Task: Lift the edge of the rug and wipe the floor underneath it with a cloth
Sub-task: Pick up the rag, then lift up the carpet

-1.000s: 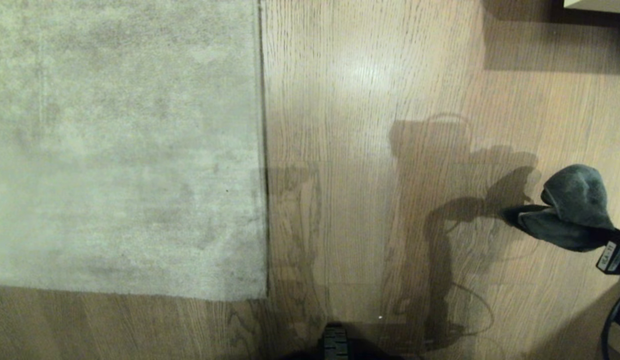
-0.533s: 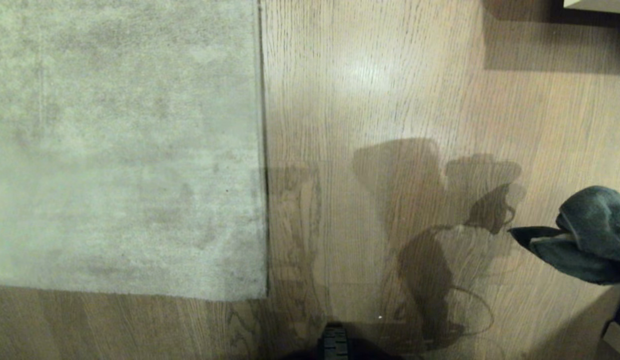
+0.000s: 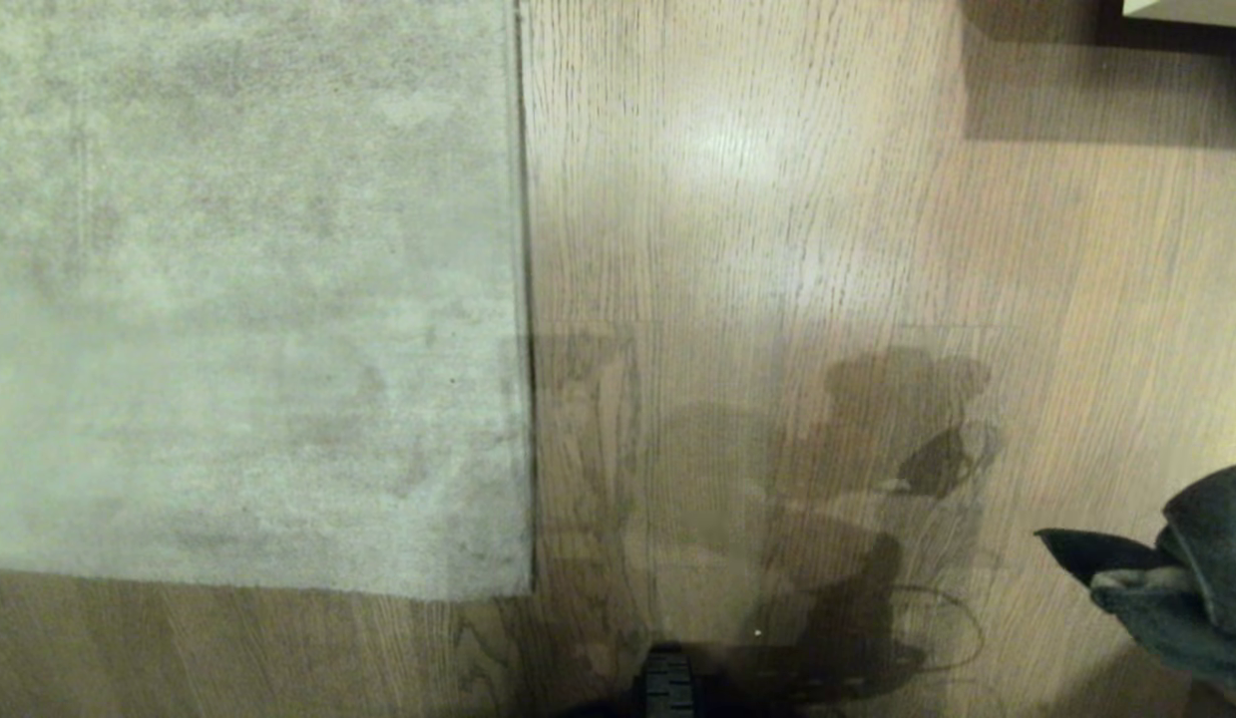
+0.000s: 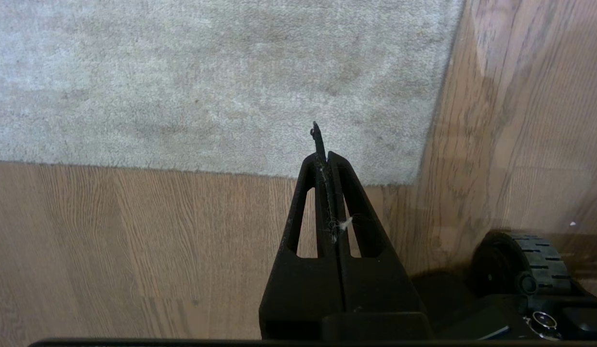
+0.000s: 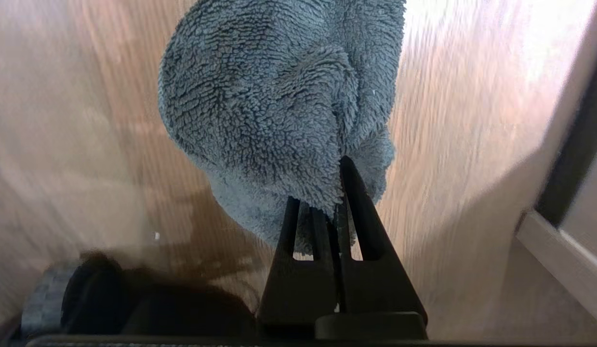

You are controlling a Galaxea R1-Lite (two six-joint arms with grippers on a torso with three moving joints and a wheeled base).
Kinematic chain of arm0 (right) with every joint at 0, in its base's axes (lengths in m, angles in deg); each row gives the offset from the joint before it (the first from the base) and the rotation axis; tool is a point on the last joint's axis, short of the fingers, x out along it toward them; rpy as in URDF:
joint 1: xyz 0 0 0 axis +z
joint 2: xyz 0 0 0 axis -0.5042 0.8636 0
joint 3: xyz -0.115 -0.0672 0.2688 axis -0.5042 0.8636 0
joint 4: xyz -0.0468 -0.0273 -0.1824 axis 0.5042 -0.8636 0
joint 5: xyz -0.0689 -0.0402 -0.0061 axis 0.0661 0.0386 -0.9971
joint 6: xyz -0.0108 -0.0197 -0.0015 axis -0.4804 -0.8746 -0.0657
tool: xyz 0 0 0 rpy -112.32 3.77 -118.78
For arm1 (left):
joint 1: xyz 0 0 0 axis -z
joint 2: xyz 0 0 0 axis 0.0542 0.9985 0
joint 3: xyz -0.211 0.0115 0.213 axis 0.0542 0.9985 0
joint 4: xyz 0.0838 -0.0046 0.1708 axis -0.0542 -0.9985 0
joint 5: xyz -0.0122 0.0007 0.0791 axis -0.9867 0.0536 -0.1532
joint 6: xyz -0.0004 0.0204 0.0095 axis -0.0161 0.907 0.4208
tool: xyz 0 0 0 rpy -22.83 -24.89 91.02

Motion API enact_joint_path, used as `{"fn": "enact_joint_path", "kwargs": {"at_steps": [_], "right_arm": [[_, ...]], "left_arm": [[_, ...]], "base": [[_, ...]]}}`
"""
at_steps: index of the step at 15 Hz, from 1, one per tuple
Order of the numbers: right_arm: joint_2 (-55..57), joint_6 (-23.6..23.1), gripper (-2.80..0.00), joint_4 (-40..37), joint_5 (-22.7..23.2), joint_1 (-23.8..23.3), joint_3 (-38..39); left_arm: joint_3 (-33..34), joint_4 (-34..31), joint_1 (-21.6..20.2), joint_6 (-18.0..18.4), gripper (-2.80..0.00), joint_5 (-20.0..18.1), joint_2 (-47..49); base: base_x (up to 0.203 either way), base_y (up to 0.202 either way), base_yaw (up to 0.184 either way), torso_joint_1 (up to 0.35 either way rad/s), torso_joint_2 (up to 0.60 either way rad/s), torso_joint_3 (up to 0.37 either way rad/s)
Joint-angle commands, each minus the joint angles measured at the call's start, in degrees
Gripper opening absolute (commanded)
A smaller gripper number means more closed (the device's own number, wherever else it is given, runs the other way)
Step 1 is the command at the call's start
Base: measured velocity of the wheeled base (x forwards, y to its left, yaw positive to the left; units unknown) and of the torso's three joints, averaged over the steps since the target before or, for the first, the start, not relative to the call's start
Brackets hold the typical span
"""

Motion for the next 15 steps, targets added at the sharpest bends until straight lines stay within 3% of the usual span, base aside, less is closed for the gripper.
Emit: {"fn": "enact_joint_path", "kwargs": {"at_steps": [1, 4, 7, 12, 15], "right_arm": [[-11.1, -0.3, -2.80, -9.3, -3.3, 0.8, 0.0], [-10.8, 0.0, -2.80, -14.2, -11.9, 7.4, 0.0], [-10.7, 2.8, -2.80, -19.6, -17.4, 14.1, 0.0], [-10.7, 2.1, -2.80, -19.9, -17.7, 14.7, 0.0], [-12.6, 2.2, -2.80, -19.8, -17.7, 22.5, 0.0]], "left_arm": [[0.0, 0.0, 0.0, 0.0, -2.80, 0.0, 0.0], [0.0, -0.1, 0.0, 0.0, -2.80, 0.0, 0.0], [0.0, 0.0, 0.0, 0.0, -2.80, 0.0, 0.0], [0.0, 0.0, 0.0, 0.0, -2.80, 0.0, 0.0], [0.0, 0.0, 0.0, 0.0, -2.80, 0.0, 0.0]], "base": [[0.000, 0.000, 0.000, 0.000, 0.00, 0.000], [0.000, 0.000, 0.000, 0.000, 0.00, 0.000], [0.000, 0.000, 0.000, 0.000, 0.00, 0.000], [0.000, 0.000, 0.000, 0.000, 0.00, 0.000], [0.000, 0.000, 0.000, 0.000, 0.00, 0.000]]}}
